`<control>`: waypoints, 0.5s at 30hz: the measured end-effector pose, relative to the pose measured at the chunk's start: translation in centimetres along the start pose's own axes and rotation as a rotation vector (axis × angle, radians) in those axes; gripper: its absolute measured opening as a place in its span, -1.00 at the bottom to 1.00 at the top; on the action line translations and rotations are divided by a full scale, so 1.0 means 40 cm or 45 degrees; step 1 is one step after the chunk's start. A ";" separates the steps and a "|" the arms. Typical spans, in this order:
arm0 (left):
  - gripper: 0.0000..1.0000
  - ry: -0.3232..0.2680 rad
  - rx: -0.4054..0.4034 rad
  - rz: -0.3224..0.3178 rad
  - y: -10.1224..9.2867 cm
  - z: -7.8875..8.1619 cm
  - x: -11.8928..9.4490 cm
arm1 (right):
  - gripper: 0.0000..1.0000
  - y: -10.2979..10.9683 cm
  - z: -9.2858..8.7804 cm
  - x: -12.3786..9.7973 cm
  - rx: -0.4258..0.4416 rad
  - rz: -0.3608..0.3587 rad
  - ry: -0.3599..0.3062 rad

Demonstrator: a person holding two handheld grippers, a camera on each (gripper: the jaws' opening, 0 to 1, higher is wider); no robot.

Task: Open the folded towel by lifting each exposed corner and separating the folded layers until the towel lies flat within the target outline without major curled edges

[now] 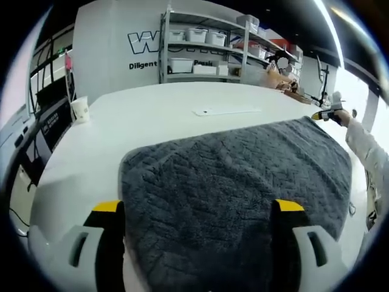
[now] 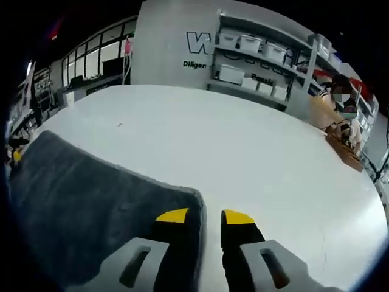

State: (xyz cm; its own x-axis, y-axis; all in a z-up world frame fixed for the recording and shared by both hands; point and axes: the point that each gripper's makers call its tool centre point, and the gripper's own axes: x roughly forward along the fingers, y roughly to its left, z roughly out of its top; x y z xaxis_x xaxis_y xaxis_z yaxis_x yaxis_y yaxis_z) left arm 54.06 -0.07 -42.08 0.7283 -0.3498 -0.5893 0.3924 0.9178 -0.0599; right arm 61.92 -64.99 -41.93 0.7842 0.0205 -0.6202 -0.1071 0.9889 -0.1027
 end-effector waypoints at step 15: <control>0.98 0.009 0.002 0.017 0.007 -0.005 0.000 | -1.00 -0.003 -0.009 0.044 0.075 0.022 0.003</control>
State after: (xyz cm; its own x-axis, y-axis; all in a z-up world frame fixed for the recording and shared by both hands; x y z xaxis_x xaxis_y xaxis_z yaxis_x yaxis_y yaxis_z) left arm 54.05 0.22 -42.26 0.7294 -0.3361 -0.5958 0.3837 0.9221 -0.0504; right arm 63.09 -65.14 -43.31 0.7811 0.0374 -0.6233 -0.0842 0.9954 -0.0458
